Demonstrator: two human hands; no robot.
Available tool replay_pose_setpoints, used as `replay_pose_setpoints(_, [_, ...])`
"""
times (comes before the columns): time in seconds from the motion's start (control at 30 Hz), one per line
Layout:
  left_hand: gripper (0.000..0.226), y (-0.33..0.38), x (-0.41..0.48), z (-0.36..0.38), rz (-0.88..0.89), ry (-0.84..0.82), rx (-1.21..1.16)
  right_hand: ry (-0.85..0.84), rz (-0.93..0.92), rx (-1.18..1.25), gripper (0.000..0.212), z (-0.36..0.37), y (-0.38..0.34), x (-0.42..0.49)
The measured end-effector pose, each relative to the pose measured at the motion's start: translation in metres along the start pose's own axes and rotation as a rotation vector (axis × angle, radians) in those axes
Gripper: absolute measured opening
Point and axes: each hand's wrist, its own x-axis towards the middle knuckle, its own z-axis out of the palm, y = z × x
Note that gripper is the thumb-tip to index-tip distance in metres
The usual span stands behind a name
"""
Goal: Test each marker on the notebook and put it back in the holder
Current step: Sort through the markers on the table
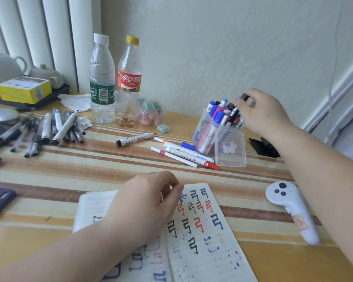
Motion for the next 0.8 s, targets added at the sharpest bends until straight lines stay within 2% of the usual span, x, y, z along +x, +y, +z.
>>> replay_pose_setpoints(0.1, [0.025,0.001,0.000,0.000,-0.010,-0.014,0.000,-0.135,-0.193,0.011,0.020,0.006,-0.006,-0.007])
replay_pose_setpoints(0.23, [0.022,0.000,0.000,0.001,-0.011,-0.015,0.007,-0.057,-0.008,-0.003,0.027,0.011,-0.003,-0.003])
replay_pose_setpoints(0.3, [0.021,0.000,0.000,0.001,-0.011,-0.015,0.009,-0.103,-0.021,0.029,0.032,0.013,-0.003,-0.004])
replay_pose_setpoints(0.53, [0.022,0.000,0.000,0.002,-0.016,-0.025,0.016,-0.080,0.021,0.037,0.015,0.010,-0.005,0.003])
replay_pose_setpoints(0.63, [0.022,-0.001,0.000,0.003,-0.024,-0.026,0.030,-0.007,0.085,-0.013,0.030,0.006,-0.003,0.006])
replay_pose_setpoints(0.8, [0.022,-0.001,0.001,0.002,-0.027,-0.033,0.030,0.028,0.063,0.021,0.043,0.017,-0.011,0.004])
